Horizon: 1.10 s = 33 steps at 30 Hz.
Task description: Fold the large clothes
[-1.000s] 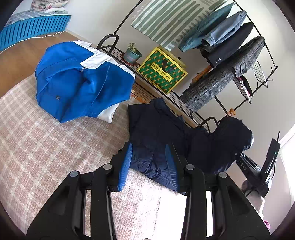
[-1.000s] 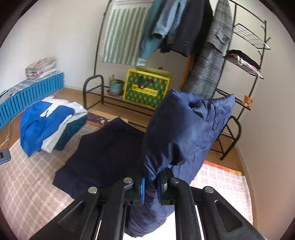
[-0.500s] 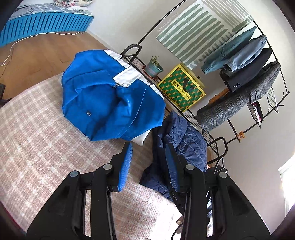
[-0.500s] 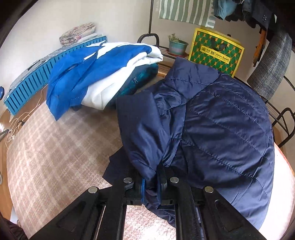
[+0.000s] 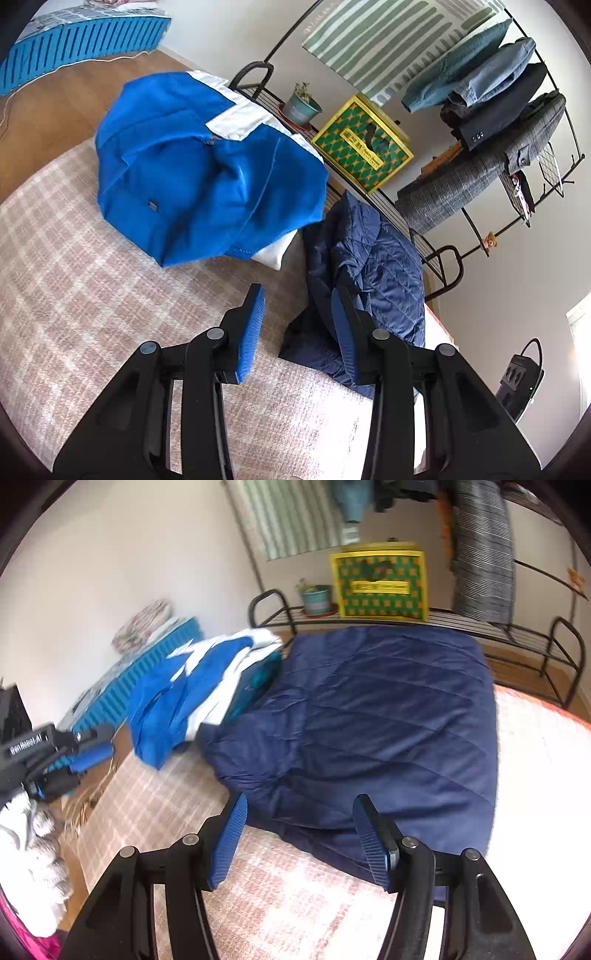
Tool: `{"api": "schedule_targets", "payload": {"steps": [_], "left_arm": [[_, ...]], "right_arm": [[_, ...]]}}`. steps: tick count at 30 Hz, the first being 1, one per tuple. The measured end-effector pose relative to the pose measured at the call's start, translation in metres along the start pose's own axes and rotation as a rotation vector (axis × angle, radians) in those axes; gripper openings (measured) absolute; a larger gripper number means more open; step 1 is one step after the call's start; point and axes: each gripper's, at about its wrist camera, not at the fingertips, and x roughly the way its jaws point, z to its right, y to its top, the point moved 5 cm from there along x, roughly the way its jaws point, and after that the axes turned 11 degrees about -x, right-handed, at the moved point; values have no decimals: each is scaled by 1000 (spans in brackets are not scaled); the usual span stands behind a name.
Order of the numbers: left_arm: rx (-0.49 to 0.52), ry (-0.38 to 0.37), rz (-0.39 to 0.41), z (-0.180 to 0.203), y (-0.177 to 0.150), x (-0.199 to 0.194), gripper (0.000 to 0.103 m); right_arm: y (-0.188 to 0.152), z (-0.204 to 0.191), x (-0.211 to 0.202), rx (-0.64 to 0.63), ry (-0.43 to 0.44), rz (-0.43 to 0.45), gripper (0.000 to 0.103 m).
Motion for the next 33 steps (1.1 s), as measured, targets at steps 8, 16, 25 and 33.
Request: {"api": "schedule_targets", "payload": {"steps": [8,16,25,33], "left_arm": [[-8,-72,-130,25,-23,46,38],[27,-7,-152,24,-29,81,38],[7,-87,-169,28,-37,79,38],[110,-180,-130,76,-50,68,38]], "right_arm": [[-59,96,-16,441,-8,2,74],[-59,94,29,425,9,-93,42],[-71,148,8,598,76,1,10],[-71,147,0,583,90,33,53]]}}
